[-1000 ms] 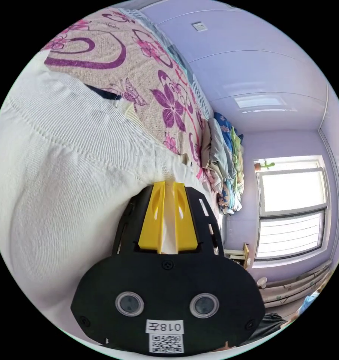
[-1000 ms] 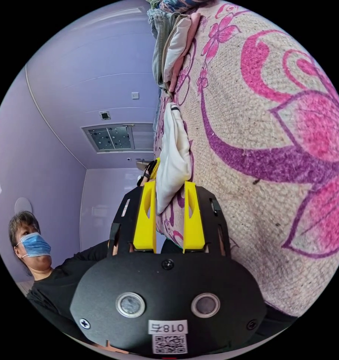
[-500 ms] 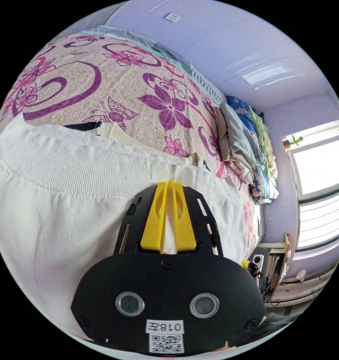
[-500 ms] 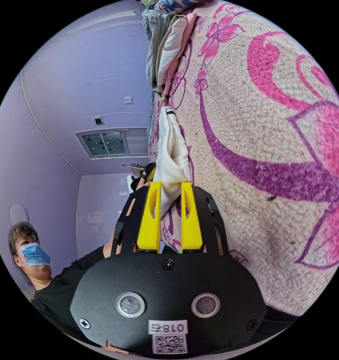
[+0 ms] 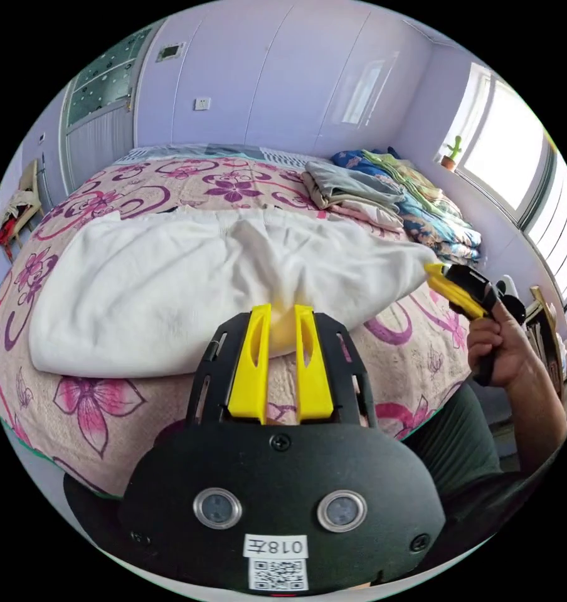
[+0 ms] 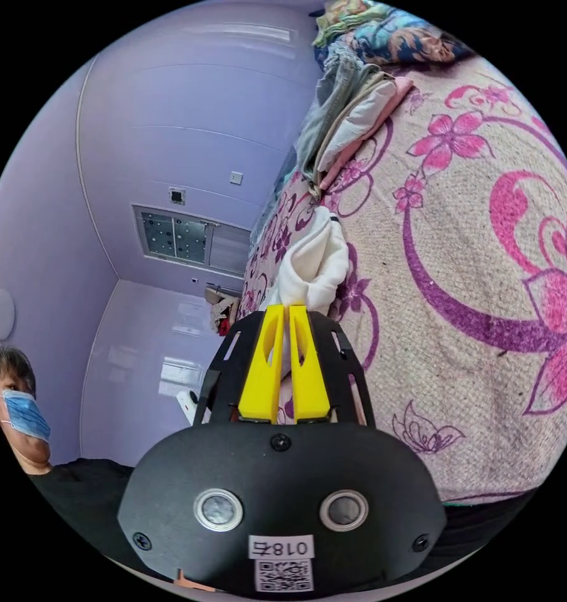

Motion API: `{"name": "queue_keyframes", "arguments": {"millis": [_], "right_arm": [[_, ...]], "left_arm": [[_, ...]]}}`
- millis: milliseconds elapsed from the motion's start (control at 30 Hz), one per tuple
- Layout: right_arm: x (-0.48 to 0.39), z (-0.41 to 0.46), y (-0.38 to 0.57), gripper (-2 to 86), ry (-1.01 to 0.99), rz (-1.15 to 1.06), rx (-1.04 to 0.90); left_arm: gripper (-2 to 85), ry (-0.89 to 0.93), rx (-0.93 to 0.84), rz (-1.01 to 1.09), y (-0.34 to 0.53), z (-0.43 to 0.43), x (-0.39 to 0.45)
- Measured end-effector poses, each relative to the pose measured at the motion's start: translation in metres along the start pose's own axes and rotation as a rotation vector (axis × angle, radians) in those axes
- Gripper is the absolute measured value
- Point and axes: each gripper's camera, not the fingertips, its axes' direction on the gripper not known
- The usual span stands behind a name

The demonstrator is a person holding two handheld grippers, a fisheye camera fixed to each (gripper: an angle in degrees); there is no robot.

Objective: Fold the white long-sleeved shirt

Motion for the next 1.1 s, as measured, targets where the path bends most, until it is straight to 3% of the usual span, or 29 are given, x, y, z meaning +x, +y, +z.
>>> {"name": "queue_keyframes", "arguments": {"millis": [167,300,467,667,767,967,1100], "right_arm": [[-0.088,0.055,0.021,0.4,0.064,-0.279,-0.015],[-0.163,0.121,0.04,0.4,0.065,-0.505,-0.078],[-0.263,0.275,0.126,0.5,0.091,-0.888,-0.305],[-0.255,0.455,0.261,1.5,0.289,-1.159,-0.683],[-0.245,0.479,0.293,3.7,0.371,-1.244,-0.684],[-0.266,0.472,0.321,10.3,0.282,-1.376,-0.847],[-0.259,0.418,0.303,6.4,0.241,-1.332,-0.65]], "left_arm": [[6.4,0.194,0.02,-0.088,0.017,-0.014,-0.044],[6.3,0.243,0.263,-0.286,0.072,-0.085,-0.119],[6.1,0.149,0.405,-0.519,0.146,-0.145,-0.236],[5.9,0.188,0.345,-0.712,0.206,-0.137,-0.351],[5.2,0.271,0.351,-0.733,0.221,-0.129,-0.379],[6.0,0.229,0.476,-0.778,0.24,-0.15,-0.404],[5.9,0.173,0.463,-0.566,0.206,-0.175,-0.395]]}}
